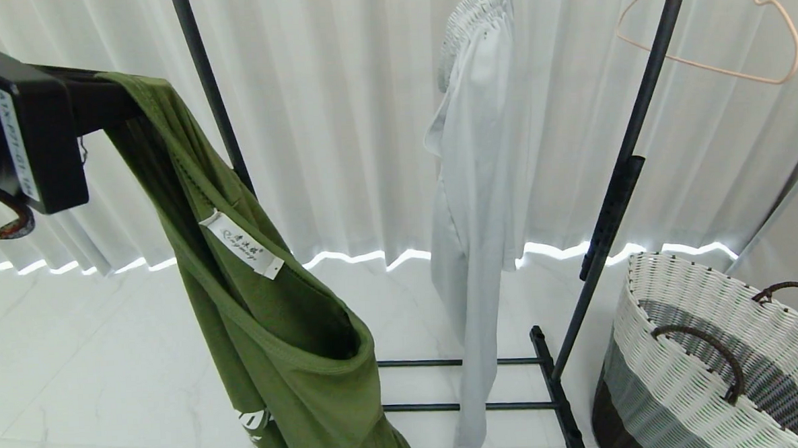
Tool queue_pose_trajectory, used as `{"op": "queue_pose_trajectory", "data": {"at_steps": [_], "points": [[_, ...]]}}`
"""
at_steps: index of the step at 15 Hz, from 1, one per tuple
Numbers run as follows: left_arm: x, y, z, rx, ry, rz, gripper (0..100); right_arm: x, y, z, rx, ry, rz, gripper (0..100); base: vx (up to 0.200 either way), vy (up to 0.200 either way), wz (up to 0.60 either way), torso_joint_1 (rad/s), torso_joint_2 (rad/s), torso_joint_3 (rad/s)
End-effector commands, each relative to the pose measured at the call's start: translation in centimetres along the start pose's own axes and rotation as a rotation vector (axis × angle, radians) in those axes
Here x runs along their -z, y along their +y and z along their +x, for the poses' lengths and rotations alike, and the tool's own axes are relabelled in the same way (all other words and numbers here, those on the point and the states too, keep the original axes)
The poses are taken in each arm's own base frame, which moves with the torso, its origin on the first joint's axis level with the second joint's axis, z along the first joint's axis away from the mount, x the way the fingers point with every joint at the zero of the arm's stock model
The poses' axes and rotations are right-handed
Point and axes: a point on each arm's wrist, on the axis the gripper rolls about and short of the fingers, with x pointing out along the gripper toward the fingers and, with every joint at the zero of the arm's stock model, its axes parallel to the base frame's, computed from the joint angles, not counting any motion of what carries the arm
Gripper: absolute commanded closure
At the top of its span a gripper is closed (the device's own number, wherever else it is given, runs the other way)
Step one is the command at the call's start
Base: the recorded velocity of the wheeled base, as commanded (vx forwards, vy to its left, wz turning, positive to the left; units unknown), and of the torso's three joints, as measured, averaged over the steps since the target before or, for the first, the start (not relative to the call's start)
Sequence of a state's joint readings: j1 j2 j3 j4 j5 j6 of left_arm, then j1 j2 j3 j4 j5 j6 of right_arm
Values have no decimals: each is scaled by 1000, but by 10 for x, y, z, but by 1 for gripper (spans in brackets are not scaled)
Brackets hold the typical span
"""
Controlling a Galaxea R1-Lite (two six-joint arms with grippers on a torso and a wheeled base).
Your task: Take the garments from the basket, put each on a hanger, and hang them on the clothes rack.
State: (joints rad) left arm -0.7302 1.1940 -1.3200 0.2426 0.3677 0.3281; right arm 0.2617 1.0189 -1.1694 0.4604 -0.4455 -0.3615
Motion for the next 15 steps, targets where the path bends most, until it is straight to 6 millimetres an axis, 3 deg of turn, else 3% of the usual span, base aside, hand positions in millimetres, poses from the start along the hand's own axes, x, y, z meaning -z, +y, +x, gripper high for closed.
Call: {"op": "queue_pose_trajectory", "data": {"at_steps": [1,8,15], "points": [[-1,1,-2,-3,-7,-1,100,1,-1,-3,1,-7,6,0,0,0,0,0,0,0],[-4,6,-12,-15,-42,-14,100,1,-1,-4,-1,-11,15,0,0,0,0,4,-24,-21],[-5,6,-11,-25,-76,-15,100,1,-1,-4,-18,-17,26,0,0,0,0,83,-387,-316]]}}
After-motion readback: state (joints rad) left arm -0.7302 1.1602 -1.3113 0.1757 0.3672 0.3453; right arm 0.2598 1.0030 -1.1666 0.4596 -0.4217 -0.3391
